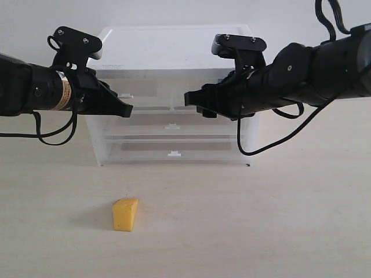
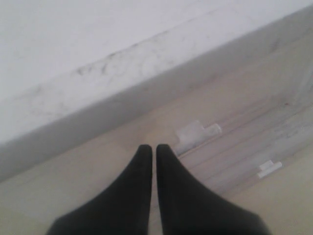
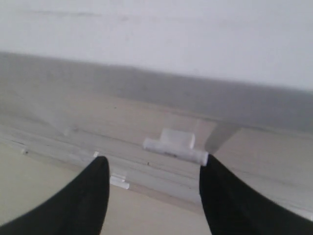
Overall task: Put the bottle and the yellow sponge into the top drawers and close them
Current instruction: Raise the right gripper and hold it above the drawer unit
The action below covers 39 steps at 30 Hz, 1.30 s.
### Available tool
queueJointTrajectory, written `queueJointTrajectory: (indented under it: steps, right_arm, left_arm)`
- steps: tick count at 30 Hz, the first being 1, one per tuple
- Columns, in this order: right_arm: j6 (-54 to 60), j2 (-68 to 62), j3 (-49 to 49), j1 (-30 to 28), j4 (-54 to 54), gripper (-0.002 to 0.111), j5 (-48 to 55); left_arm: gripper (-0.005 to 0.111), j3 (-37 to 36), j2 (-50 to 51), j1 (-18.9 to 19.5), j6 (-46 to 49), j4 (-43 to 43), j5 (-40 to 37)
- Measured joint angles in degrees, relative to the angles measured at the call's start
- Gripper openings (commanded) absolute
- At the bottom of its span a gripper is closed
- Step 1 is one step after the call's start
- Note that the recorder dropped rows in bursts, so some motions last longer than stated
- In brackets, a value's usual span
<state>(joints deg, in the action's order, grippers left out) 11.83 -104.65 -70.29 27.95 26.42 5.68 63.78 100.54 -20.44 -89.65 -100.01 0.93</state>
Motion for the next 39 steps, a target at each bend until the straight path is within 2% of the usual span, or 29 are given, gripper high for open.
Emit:
queueJointTrajectory:
  steps: [10, 18, 20, 22, 23, 33, 39]
  right_arm:
    - [1.5, 0.0, -0.9, 0.0, 0.0, 0.049, 1.4]
    - [4.7, 1.8, -0.6, 0.0, -0.2, 0.028, 10.7]
    - [5.0, 3.8, -0.2, 0.0, -1.0, 0.018, 12.9]
    - [5.2, 5.8, 0.2, 0.0, -2.2, 0.002, 14.6]
    - [5.2, 6.8, 0.6, 0.0, -3.1, 0.0, 15.1]
    - [-1.8, 10.9, 1.4, -0.1, -13.8, 0.0, 15.4]
    - [-6.4, 10.9, 1.4, -3.8, -17.3, 0.0, 14.4]
  left_arm:
    - [0.004, 0.0, 0.0, 0.0, 0.0, 0.0, 0.1]
    - [0.004, 0.0, 0.0, 0.0, 0.0, 0.0, 0.1]
    - [0.004, 0.0, 0.0, 0.0, 0.0, 0.0, 0.1]
    - [0.004, 0.0, 0.0, 0.0, 0.0, 0.0, 0.1]
    - [0.004, 0.0, 0.0, 0.0, 0.0, 0.0, 0.1]
    - [0.004, 0.0, 0.0, 0.0, 0.0, 0.0, 0.1]
    - [0.004, 0.0, 0.0, 0.0, 0.0, 0.0, 0.2]
